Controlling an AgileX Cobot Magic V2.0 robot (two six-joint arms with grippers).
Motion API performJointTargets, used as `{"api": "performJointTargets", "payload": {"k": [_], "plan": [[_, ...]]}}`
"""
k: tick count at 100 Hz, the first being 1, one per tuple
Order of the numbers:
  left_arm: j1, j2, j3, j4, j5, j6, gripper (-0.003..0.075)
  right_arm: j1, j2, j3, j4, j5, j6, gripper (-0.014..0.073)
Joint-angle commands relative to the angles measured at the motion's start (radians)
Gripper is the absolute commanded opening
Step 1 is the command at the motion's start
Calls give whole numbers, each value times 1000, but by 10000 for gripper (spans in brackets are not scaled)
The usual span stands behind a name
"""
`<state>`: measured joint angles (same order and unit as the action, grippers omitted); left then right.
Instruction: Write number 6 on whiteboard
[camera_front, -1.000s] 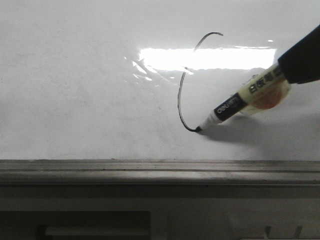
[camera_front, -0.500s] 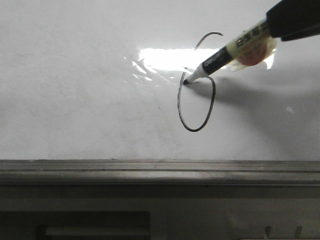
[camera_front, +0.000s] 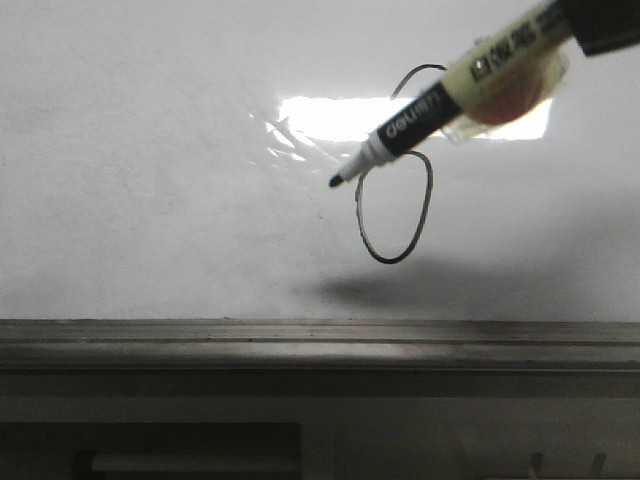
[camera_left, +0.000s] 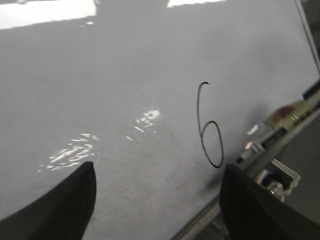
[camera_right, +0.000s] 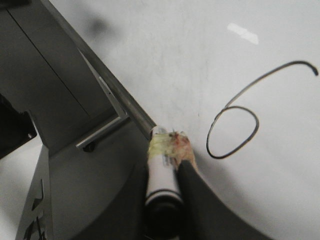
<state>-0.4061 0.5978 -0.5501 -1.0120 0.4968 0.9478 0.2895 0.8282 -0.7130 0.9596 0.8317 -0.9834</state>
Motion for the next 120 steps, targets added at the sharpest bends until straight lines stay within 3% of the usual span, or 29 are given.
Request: {"api": "performJointTargets", "payload": {"k": [1, 20, 36, 62, 75, 92, 120], "plan": [[-3, 47, -49, -113, 46, 107, 472, -2, 30, -84, 35, 11, 19, -45], [-9, 171, -103, -253, 161, 265, 472, -2, 120, -181, 33, 114, 19, -45], [-105, 271, -160, -255, 157, 309, 472, -2, 167, -222, 33, 167, 19, -45], [-374, 433, -229, -156, -77, 327, 467, -2, 188, -244, 22, 183, 19, -45], [-470, 495, -243, -95, -192, 327, 398, -2, 188, -244, 7, 192, 19, -45], [-503, 551, -270, -67, -239, 327, 314, -2, 188, -244, 7, 192, 19, -45], [-503, 609, -289, -60, -261, 327, 311, -2, 188, -244, 7, 192, 19, -45]]}}
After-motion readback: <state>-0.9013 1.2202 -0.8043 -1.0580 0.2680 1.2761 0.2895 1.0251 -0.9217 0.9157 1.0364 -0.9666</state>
